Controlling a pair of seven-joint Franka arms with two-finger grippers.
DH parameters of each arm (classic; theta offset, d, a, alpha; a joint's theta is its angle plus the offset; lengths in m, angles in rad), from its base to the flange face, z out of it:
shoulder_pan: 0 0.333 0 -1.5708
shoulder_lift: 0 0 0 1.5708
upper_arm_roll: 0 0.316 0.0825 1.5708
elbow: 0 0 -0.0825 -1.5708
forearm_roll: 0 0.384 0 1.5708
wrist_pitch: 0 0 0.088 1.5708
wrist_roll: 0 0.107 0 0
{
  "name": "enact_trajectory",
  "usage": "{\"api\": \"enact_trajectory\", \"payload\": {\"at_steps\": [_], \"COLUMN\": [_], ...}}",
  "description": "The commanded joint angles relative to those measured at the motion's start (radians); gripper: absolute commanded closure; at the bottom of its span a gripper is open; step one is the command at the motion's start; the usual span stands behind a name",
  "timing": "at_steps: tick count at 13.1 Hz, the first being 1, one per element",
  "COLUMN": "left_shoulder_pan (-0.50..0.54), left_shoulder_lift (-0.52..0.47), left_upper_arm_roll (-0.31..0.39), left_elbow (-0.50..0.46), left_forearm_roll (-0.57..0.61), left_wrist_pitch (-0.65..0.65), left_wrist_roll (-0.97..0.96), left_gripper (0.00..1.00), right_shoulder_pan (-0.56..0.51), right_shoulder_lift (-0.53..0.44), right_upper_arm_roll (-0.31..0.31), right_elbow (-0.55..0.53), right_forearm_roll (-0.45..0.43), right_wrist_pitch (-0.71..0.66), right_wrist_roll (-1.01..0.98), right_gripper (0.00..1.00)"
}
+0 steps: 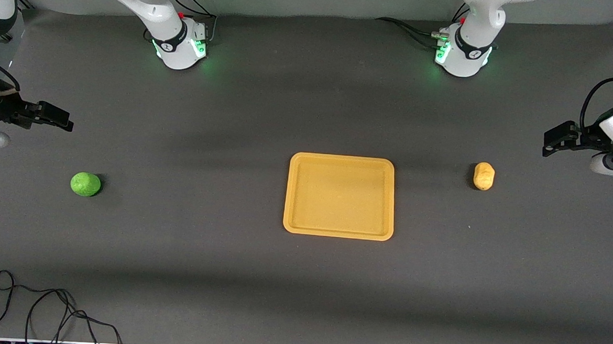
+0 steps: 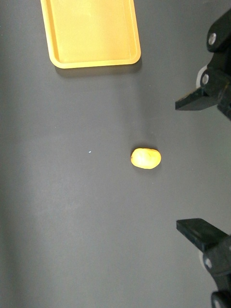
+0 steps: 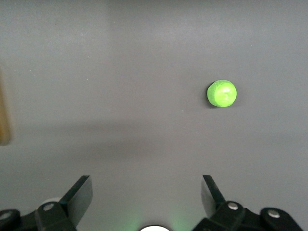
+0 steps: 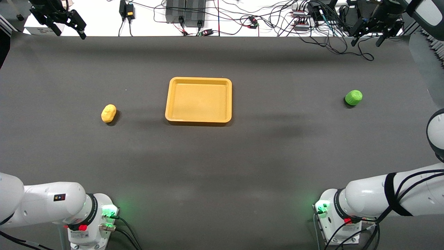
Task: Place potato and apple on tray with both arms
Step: 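Move the left gripper down toward the yellow potato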
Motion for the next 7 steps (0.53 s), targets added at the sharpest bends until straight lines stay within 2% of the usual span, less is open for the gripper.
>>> {"api": "enact_trajectory", "payload": {"at_steps": [1,5,7], "left_shoulder_pan": [0.006,0.009,0.0], "left_shoulder_lift": [0.012,0.018,0.018], "left_upper_arm_roll": [0.003,0.002,0.0], "left_elbow": [0.028,0.022,-0.056], "left_forearm_roll": [-0.006,-0.006,-0.006], "left_wrist_pitch": [-0.05,-0.053,-0.04], "left_wrist_roll": [0.003,0.002,-0.001], "left_gripper": [0.0,0.0,0.0], "right_shoulder_pan": [0.007,0.007,0.007], "right_shoulder_lift": [0.004,0.006,0.007], "right_upper_arm_roll": [-0.004,-0.002,-0.002], "right_elbow": [0.016,0.016,0.019], "right_forearm_roll": [0.024,0.026,0.026], "right_wrist_pitch": [-0.005,-0.005,-0.003], "right_wrist_roll": [0.025,0.025,0.025], "right_gripper": [0.0,0.0,0.0]}}
